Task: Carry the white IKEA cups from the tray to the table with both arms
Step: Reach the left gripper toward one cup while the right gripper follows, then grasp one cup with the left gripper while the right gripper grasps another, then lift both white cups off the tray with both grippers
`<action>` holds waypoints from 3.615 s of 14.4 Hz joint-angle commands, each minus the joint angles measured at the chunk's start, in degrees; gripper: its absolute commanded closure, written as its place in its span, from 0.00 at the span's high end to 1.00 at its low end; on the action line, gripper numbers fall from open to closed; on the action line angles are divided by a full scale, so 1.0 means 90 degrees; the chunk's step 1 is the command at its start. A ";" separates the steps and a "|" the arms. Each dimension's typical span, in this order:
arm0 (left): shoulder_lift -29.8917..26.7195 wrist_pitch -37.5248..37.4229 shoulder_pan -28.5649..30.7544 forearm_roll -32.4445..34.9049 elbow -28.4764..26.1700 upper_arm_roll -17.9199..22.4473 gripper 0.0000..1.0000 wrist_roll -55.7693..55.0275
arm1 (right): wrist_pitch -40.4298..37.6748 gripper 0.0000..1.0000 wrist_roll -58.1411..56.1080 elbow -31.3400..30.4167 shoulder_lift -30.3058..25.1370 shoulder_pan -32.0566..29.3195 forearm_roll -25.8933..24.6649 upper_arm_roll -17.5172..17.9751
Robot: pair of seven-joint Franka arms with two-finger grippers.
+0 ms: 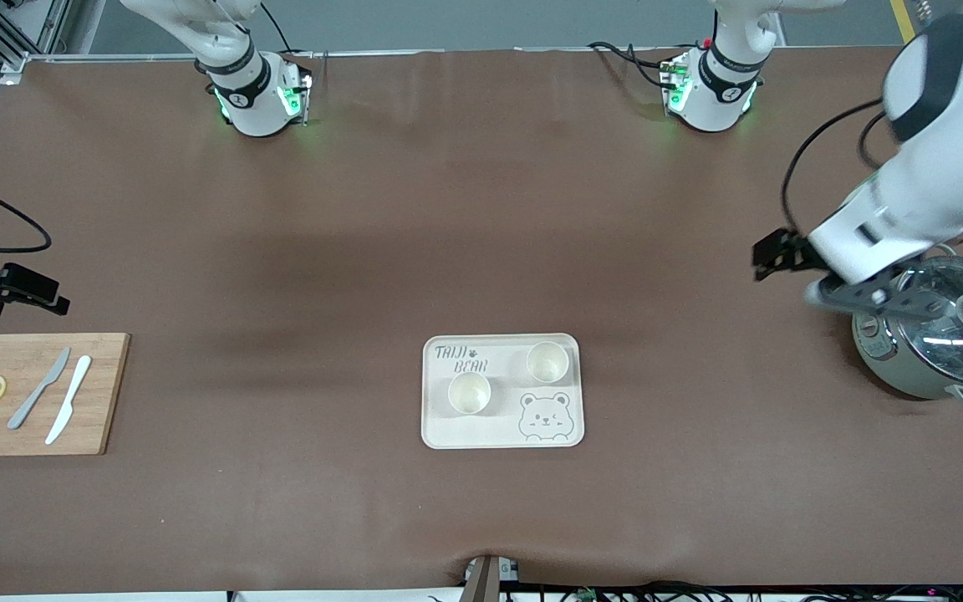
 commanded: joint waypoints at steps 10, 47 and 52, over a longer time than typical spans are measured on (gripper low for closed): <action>0.2523 0.1453 -0.0382 0.1171 0.1197 -0.1419 1.00 -0.3046 | 0.0595 1.00 0.2364 0.0013 0.0065 0.1449 0.0083 0.0023; 0.3120 0.4259 -0.1125 0.2549 -0.0551 -0.1272 0.00 -0.5167 | 0.4405 1.00 0.6509 0.0549 0.3454 0.4351 -0.0533 -0.0016; 0.3071 0.4259 -0.1008 0.2530 -0.0473 -0.1272 0.00 -0.5167 | 0.4415 1.00 0.6528 0.0959 0.3795 0.4409 -0.0533 -0.0026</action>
